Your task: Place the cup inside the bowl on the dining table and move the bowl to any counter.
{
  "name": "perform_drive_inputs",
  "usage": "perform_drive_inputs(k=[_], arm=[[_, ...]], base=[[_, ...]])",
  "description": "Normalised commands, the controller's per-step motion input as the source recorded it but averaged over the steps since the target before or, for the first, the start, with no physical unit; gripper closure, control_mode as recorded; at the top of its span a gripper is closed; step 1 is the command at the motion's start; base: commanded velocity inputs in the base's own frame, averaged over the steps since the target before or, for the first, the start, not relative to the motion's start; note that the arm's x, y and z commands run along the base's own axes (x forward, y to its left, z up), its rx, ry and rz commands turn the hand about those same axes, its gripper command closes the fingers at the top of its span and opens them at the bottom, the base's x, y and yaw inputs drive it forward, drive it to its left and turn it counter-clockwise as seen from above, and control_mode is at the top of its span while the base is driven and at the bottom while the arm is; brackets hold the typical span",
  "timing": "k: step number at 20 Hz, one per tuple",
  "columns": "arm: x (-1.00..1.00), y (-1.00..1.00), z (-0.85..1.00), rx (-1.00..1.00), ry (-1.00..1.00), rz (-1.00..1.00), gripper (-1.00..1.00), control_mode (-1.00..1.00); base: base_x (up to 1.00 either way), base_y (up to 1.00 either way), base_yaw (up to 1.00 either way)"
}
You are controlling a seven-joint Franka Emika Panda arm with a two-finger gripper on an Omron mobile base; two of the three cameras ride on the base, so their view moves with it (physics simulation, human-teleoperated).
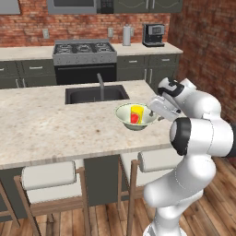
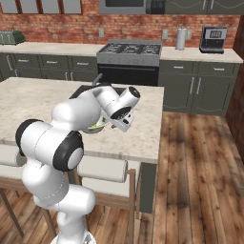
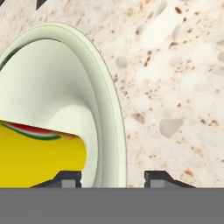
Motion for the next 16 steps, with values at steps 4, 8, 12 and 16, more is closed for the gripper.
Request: perform_drive_inputs(k=[4,8,12,16], arm=[[0.00,0.00,0.00,0.00,0.00,0.00,1.00,-1.00],[0.00,0.00,0.00,0.00,0.00,0.00,1.00,-1.00],[0.00,0.00,0.00,0.00,0.00,0.00,1.00,-1.00],[-0.04,0.00,0.02,0.00,0.00,0.00,1.00,-1.00]], base=[[0.00,0.00,0.00],[0.00,0.00,0.00],[0.00,0.00,0.00],[0.00,0.00,0.00]])
